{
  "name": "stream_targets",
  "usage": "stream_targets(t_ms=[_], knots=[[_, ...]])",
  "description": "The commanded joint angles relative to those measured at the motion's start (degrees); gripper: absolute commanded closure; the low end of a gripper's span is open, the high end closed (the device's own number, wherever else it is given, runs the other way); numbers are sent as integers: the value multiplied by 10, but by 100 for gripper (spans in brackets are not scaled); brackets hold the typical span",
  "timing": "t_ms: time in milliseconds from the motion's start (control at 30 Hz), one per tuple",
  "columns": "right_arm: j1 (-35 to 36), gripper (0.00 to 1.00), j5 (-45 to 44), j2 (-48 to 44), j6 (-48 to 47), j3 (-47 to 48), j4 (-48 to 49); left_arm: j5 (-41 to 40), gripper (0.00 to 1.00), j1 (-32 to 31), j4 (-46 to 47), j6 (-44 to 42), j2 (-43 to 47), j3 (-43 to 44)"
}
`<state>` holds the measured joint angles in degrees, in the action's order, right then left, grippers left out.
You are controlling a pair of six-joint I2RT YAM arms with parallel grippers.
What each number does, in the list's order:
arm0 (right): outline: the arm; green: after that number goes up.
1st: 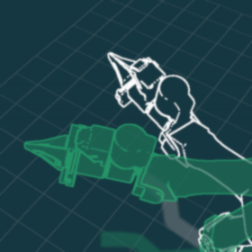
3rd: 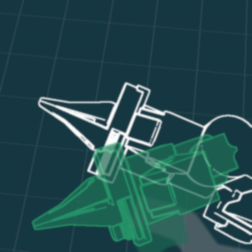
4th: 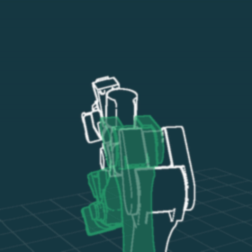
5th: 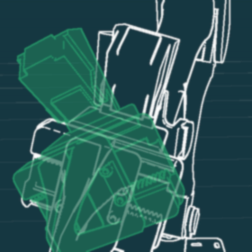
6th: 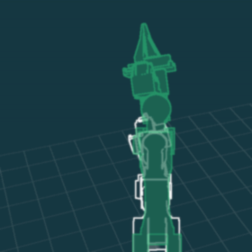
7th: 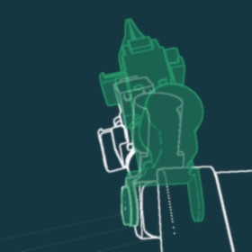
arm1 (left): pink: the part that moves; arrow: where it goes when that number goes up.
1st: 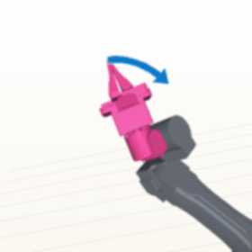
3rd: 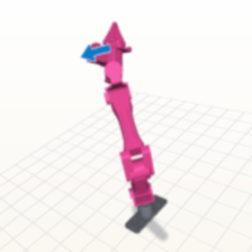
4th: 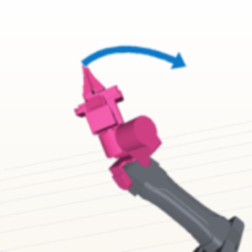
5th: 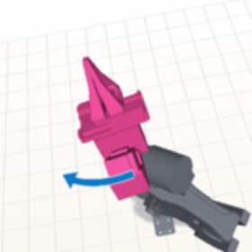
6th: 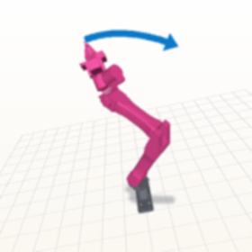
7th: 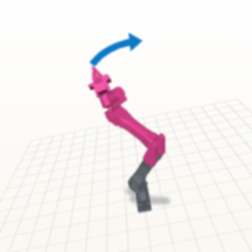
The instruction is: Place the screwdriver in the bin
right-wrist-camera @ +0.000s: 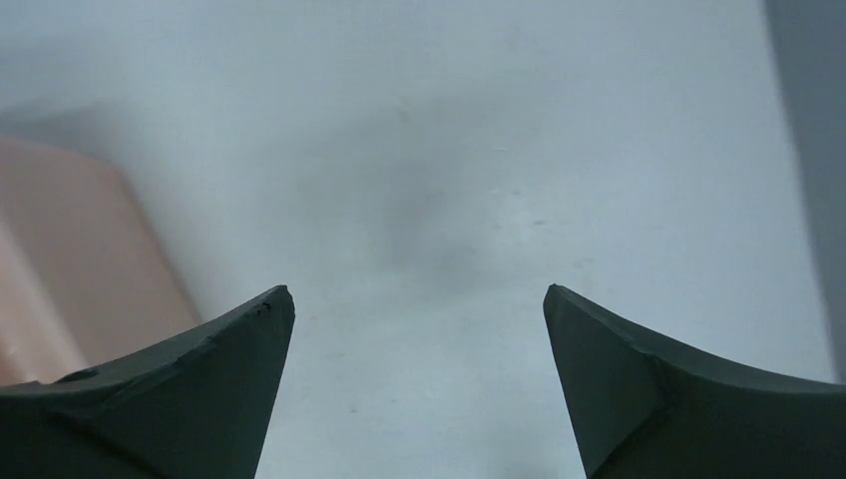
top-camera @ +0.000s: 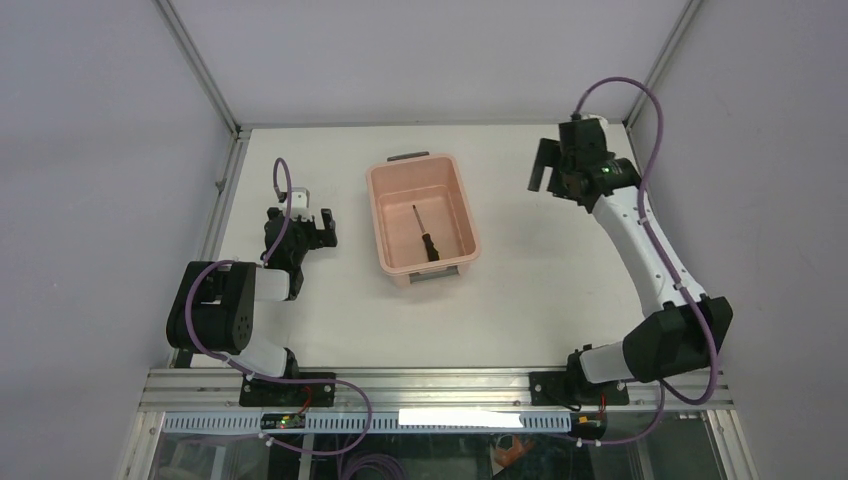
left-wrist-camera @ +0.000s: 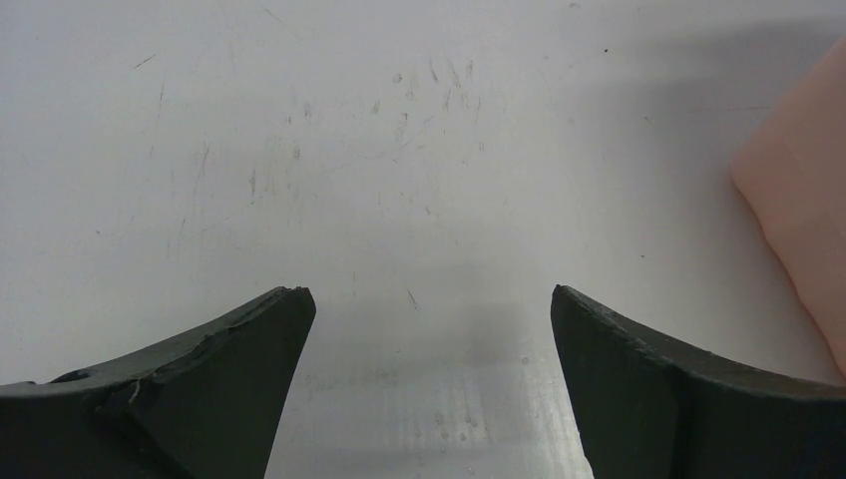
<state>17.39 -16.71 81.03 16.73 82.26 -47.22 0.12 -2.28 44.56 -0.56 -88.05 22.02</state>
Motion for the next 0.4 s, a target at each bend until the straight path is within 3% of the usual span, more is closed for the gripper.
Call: stream_targets(t_ms=[0, 133, 367], knots=[[-79, 1, -76, -63, -14, -35, -16, 8, 1, -4, 15, 11, 17, 0], [-96, 1, -121, -95, 4, -44, -16, 8, 1, -4, 15, 11, 17, 0], [-96, 1, -95, -141, 16, -71, 20, 8, 1, -4, 15, 11, 17, 0]])
